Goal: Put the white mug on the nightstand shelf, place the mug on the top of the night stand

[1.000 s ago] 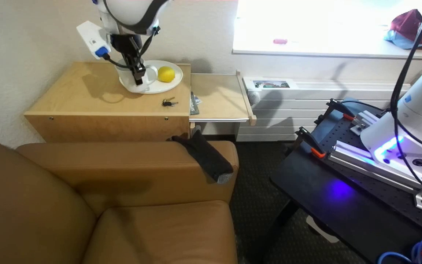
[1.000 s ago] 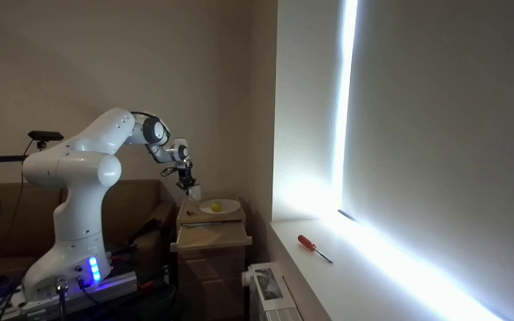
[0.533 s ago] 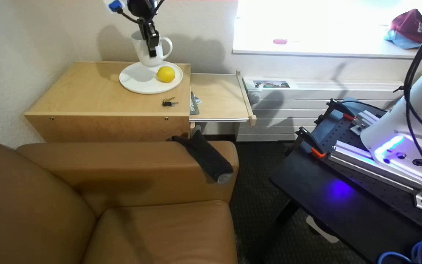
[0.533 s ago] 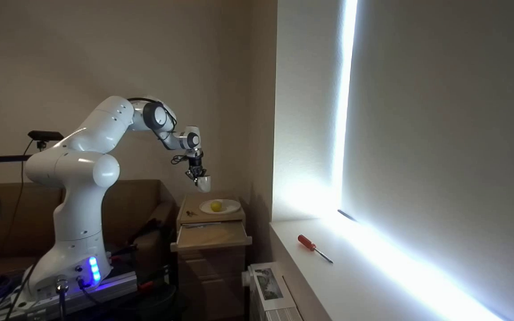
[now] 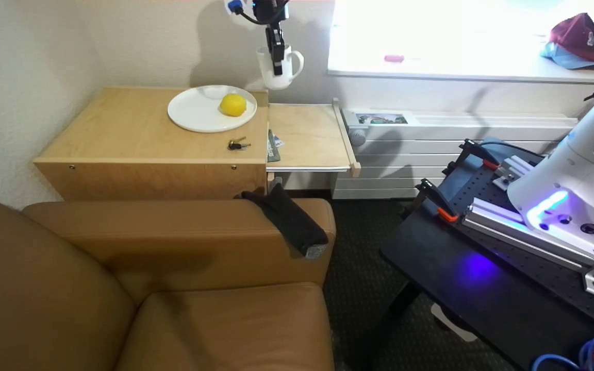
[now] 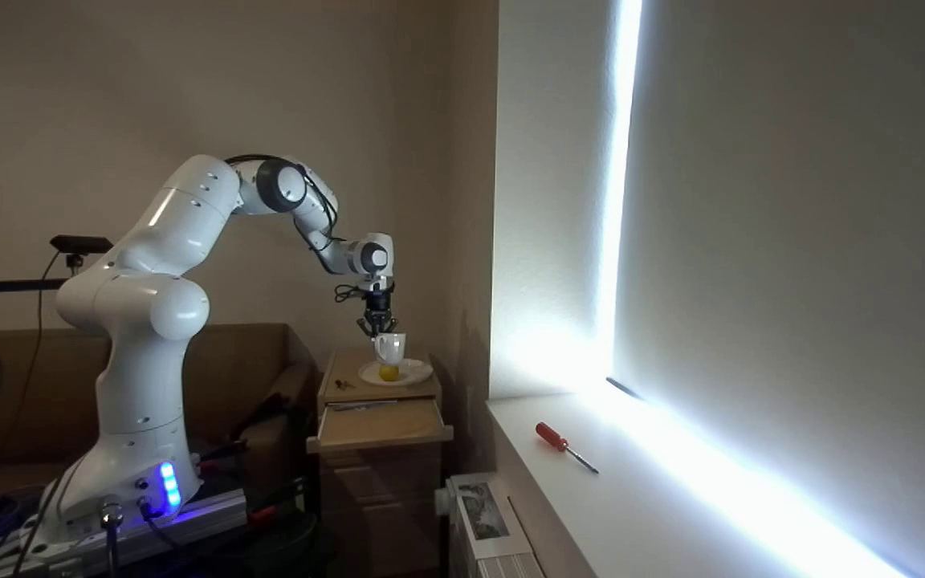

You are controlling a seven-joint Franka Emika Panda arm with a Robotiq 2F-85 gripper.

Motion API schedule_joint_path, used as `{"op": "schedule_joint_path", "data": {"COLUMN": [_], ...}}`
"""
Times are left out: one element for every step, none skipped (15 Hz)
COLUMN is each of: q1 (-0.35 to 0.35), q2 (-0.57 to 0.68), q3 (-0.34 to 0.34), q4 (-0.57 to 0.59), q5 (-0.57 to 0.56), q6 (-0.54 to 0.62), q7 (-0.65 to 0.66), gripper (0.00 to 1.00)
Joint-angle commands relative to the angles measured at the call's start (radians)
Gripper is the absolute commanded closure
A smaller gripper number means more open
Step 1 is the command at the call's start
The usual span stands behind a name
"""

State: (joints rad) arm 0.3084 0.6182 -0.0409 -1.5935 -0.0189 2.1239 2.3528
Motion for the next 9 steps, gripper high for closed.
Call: {"op": "schedule_joint_path", "data": {"q1": [-0.053,-0.07,-0.082,-0.099,-0.098,-0.112,-0.118,-0.119,-0.124], "q2": [-0.046,-0.034,-0.023,-0.018,-0.011,-0.003,0.006,0.018,0.034], "q3": [-0.001,-0.003,-0.009,-0.005,-0.024,-0.025,-0.034,-0.041,-0.043], "q4": [-0.138,-0.153,-0.17,-0.192,-0.218,-0.237,-0.254,-0.27,-0.276], "q5": [0.04,0.057,0.067,0.089,0.074,0.091,0.096,0.099,0.108], "q6": [0.043,0.043,0.053,0.068,0.128,0.168,0.219,0.271,0.32], "q7": [0.065,0.087,0.115,0.126,0.157,0.176,0.205,0.231,0.252], "gripper": [0.99,0.99,0.99,0.99,0.99,0.99,0.99,0.99,0.99]}}
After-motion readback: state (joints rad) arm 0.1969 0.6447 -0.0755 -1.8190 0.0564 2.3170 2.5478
